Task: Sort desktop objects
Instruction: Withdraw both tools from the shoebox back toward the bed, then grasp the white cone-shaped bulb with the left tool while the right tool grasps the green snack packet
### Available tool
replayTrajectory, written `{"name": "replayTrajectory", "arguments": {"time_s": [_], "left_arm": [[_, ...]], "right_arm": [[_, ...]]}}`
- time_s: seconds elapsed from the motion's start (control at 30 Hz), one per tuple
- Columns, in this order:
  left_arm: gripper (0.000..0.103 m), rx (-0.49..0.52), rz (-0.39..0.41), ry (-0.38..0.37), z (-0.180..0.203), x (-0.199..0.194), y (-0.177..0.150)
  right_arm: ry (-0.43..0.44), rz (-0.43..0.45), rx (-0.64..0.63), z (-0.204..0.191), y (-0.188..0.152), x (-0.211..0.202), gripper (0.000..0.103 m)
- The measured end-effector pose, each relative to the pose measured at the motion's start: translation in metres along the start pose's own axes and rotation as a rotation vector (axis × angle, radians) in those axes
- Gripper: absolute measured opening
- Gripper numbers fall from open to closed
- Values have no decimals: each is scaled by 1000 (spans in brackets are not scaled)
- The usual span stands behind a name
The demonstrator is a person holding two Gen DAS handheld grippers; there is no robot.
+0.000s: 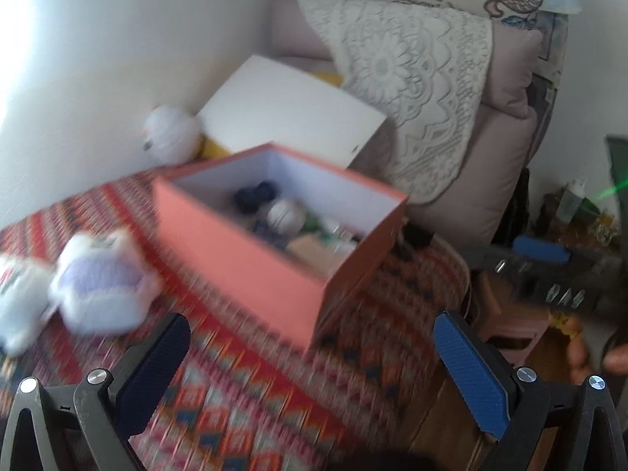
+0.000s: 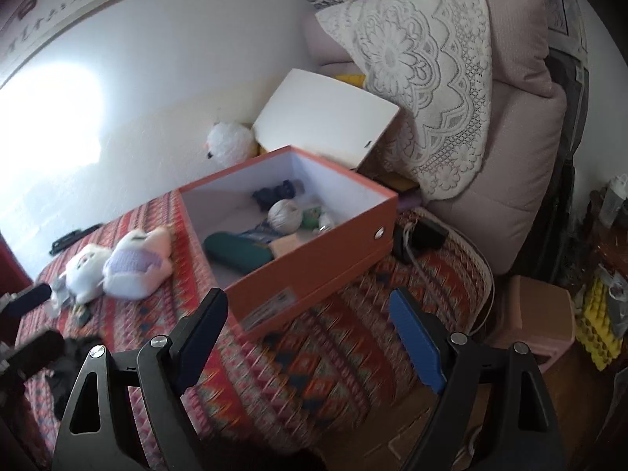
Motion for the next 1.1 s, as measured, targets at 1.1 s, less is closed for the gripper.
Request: {"name": "replayTrajectory", "arguments": {"time_s": [1.1], "left_arm": [[102, -292, -93, 459, -321, -27, -105]], "right_arm": [[289, -223, -363, -319, -84, 118, 88]]}}
Point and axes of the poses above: each gripper's, at about its wrist camera, not at the fingertips, and x roughly the way its jaws point, z to its right, y to its top, the point moved 10 cm from there along x, roughly the way its jaws point, and after that the axes turned 9 degrees about y, right-handed, at the moved point
